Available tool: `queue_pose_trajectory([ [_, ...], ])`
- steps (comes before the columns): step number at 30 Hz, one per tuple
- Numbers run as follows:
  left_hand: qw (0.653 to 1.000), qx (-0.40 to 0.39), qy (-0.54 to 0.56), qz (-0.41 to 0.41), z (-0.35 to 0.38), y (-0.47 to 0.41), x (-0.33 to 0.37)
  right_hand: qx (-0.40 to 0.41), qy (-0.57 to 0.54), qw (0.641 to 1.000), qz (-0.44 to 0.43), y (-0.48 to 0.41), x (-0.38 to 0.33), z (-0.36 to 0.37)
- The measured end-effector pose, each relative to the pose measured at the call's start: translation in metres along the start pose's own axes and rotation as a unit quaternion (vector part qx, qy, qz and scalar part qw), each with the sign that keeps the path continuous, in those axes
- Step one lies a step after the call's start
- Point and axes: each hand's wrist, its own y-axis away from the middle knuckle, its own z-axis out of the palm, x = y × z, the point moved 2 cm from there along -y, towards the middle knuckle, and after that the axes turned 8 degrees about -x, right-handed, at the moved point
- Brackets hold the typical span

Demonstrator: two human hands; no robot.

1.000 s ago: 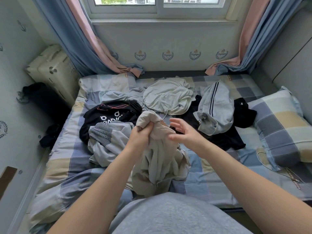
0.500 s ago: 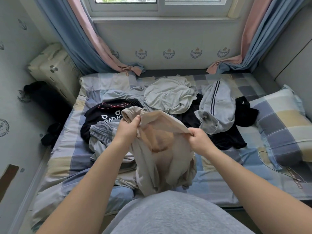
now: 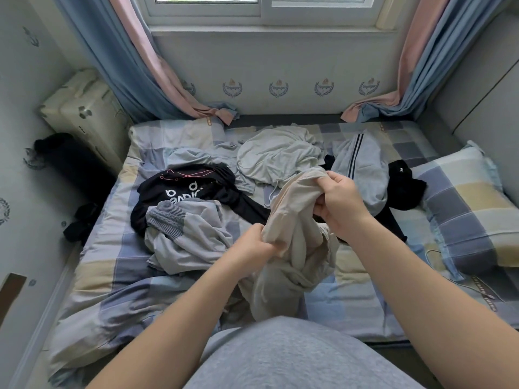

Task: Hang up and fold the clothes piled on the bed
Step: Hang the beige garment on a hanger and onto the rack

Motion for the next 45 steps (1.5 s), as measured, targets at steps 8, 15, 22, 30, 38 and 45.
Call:
queue_pose_trajectory([
  [8, 0.959, 0.227, 0.164, 0.047, -0.04, 0.011, 0.013, 0.068, -0.019, 0.99, 0.124, -0.003, 0.045, -0.039],
  [15, 0.975, 0.112, 0.122, 0.146, -0.054, 0.031, 0.045, -0.116, 0.305, 0.945, -0.016, 0.009, 0.05, -0.015],
  [22, 0.983, -0.025, -0.007, 0.179, -0.068, 0.04, 0.068, -0.325, 0.33, 0.886, -0.02, -0.002, 0.053, 0.028],
  [30, 0.96, 0.134, -0.24, -0.045, -0.082, 0.029, 0.004, -0.058, 0.176, 0.977, -0.106, -0.011, 0.042, -0.002],
  [38, 0.946, 0.322, -0.02, -0.037, -0.084, 0.028, -0.018, 0.074, 0.242, 0.965, -0.068, -0.011, 0.058, -0.05],
  [45, 0.962, 0.242, -0.022, 0.122, -0.076, 0.027, 0.05, -0.127, 0.303, 0.945, -0.002, -0.005, 0.064, -0.017],
])
